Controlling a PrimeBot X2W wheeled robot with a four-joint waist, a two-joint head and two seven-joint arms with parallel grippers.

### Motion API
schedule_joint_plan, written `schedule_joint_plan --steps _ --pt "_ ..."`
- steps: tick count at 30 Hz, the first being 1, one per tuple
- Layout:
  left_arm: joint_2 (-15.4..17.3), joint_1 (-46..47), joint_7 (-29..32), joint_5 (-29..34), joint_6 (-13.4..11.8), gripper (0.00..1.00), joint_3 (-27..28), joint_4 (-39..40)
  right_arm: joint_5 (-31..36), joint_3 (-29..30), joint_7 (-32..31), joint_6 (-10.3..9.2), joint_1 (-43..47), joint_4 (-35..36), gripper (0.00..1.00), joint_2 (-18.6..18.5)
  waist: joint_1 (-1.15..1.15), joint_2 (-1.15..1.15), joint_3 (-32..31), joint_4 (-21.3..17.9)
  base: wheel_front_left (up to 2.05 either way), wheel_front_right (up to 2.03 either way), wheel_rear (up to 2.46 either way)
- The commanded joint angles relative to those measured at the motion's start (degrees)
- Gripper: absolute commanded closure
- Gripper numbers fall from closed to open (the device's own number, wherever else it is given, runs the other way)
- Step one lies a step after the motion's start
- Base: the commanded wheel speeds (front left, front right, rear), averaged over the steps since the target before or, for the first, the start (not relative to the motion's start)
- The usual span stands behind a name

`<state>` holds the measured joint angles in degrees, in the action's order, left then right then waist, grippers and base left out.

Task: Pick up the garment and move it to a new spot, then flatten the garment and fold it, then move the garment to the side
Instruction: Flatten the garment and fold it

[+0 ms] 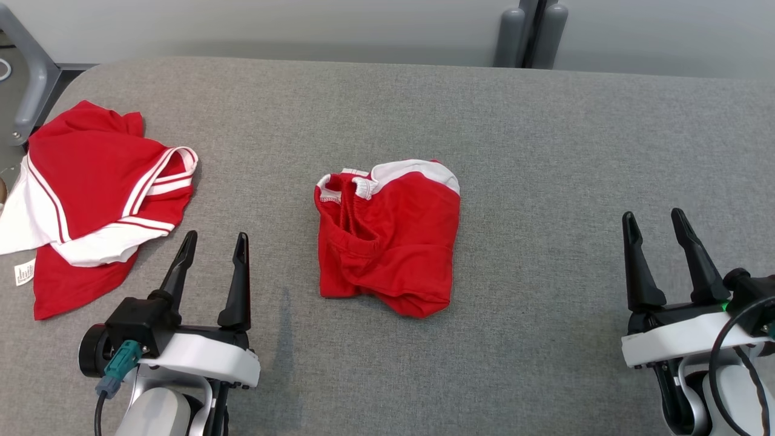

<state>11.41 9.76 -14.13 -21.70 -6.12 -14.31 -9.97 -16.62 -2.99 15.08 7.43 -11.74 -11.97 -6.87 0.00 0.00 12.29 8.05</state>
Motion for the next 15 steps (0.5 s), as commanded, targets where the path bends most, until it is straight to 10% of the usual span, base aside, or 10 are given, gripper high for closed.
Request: schedule_joint_plan --steps 1,7,8,9,15 --pt "0.3 -0.3 0.3 -0.2 -0.4 0.00 -0.1 0.3 0.6 0.2 0.1 0.11 0.5 0.1 0.00 0.0 0.00 0.00 0.0 0.0 0.00 0.00 0.00" --pt "0.4 -0.2 0.4 -0.4 -0.6 0.00 -0.3 0.9 1.3 -0.6 -0.2 0.11 -1.1 -0.9 0.00 -0.4 0.00 0.00 0.4 0.1 0.00 0.00 0.00" --pt "0.4 0.0 0.4 -0.3 -0.7 0.00 -0.3 1.0 1.3 -0.7 -0.4 0.11 -1.5 -1.1 0.65 -0.5 0.00 0.00 0.5 0.2 0.00 0.00 0.00" --pt "0.4 0.2 0.4 -0.4 -0.7 0.00 -0.4 1.1 1.2 -1.3 -0.7 0.12 -2.0 -1.3 1.00 -0.6 0.00 0.00 0.6 0.4 0.00 0.00 0.00" --pt "0.0 0.8 0.3 -0.7 -0.4 0.00 -0.8 1.1 -0.1 -6.0 -2.9 0.11 -6.0 -4.2 1.00 -1.5 0.00 0.00 1.3 1.8 0.00 0.00 0.00"
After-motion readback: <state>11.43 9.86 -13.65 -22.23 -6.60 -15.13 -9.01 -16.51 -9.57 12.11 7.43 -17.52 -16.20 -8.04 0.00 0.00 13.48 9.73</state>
